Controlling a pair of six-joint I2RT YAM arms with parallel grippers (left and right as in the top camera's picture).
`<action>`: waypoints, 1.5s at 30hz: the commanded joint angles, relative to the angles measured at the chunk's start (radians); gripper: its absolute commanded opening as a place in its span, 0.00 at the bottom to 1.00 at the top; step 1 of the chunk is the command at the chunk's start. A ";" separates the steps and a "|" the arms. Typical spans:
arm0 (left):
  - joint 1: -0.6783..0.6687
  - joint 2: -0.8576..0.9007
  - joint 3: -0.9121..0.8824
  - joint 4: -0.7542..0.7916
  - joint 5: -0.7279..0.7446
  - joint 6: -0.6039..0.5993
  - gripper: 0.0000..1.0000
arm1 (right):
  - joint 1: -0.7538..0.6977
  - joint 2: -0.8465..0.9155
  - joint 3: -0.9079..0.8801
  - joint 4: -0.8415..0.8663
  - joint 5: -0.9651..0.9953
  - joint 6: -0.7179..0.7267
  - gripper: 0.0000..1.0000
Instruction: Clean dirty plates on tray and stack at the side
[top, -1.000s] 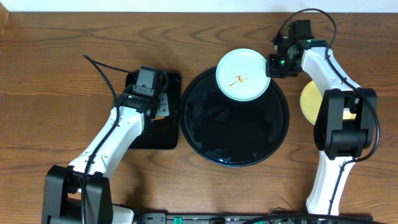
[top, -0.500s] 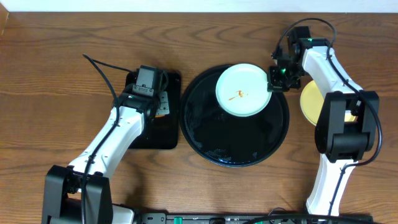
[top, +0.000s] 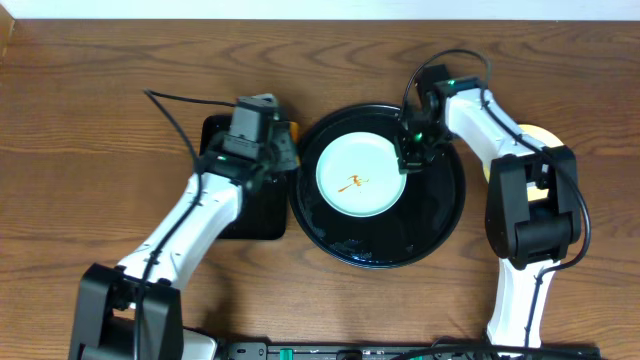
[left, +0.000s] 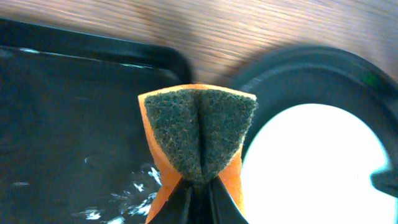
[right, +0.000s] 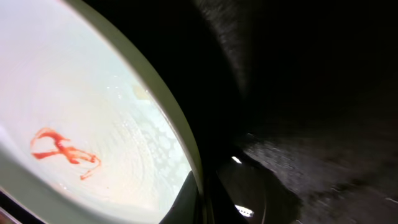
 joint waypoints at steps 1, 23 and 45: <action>-0.072 0.040 -0.002 0.018 0.035 -0.069 0.08 | 0.017 -0.029 -0.037 0.034 -0.013 0.039 0.01; -0.352 0.318 -0.002 0.312 0.033 -0.372 0.08 | 0.034 -0.029 -0.048 0.039 -0.002 0.039 0.01; -0.247 0.134 0.000 0.116 -0.293 -0.022 0.08 | 0.034 -0.029 -0.048 0.030 -0.002 0.039 0.01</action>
